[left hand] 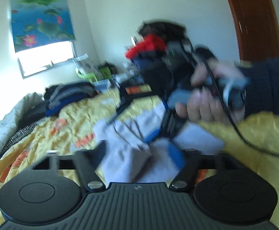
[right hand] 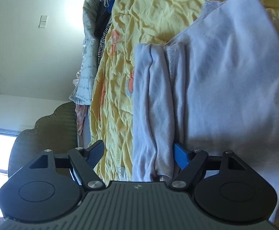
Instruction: Fold small clothes
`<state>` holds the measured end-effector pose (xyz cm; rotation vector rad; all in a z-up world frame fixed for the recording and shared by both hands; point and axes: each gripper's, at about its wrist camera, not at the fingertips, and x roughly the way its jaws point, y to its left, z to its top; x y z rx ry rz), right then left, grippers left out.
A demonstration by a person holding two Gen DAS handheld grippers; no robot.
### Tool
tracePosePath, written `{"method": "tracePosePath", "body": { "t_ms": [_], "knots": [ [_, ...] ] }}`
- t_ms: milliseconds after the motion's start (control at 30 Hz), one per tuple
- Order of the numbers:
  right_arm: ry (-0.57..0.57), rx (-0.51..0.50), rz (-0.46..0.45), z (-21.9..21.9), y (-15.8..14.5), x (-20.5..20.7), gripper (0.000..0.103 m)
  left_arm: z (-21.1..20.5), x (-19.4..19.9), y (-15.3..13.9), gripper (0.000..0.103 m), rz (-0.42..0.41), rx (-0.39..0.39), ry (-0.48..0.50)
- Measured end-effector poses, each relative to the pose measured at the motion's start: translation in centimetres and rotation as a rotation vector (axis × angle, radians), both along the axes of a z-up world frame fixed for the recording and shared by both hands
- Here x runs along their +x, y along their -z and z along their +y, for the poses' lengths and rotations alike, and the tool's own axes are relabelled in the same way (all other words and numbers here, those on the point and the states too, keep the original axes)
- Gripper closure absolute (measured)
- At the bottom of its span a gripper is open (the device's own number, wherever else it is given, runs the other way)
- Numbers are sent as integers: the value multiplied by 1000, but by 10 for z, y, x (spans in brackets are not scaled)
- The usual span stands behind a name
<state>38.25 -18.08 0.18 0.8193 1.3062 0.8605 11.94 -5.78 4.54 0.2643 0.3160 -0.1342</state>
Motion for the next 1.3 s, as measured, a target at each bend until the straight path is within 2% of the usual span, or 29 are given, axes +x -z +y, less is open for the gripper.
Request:
{"method": "tracePosePath", "body": {
  "t_ms": [67,167,233,300,433,467,500,533,567,733,900,1033,1133,1233,1300],
  "knots": [
    [6,43,-14,4,-5,2,26,5,1,-4,15,-6,-46,-7],
    [32,74,-2,11,-5,11,23,7,19,3,15,58,-85,-21],
    [30,82,19,14,-4,15,24,4,30,10,15,87,-47,-75],
    [23,83,8,14,-8,14,24,-3,35,17,15,105,31,-111],
    [22,-13,-52,4,-22,12,24,-8,26,24,16,83,107,-49],
    [31,-34,-64,-1,-23,12,23,-10,26,28,25,84,135,-41],
    [40,-45,-66,-8,-22,11,23,-12,27,32,56,101,158,-32],
    [49,-46,-59,-13,-20,11,23,-12,34,35,74,143,164,-18],
    [62,-46,-48,-18,-17,12,22,-11,38,38,86,177,152,-18],
    [86,-39,-14,-30,-4,9,21,-9,47,37,86,202,112,-43],
    [71,-14,6,-30,-2,9,17,2,41,23,94,116,43,-67],
    [36,57,70,-16,2,14,17,13,43,9,95,89,-37,-98],
    [1,69,93,5,3,19,16,11,42,7,95,71,-28,-77],
    [-13,9,70,28,0,30,20,4,40,9,95,67,-3,-52],
    [-21,-33,24,41,-5,36,37,0,39,12,95,74,14,-39]
  ]
}}
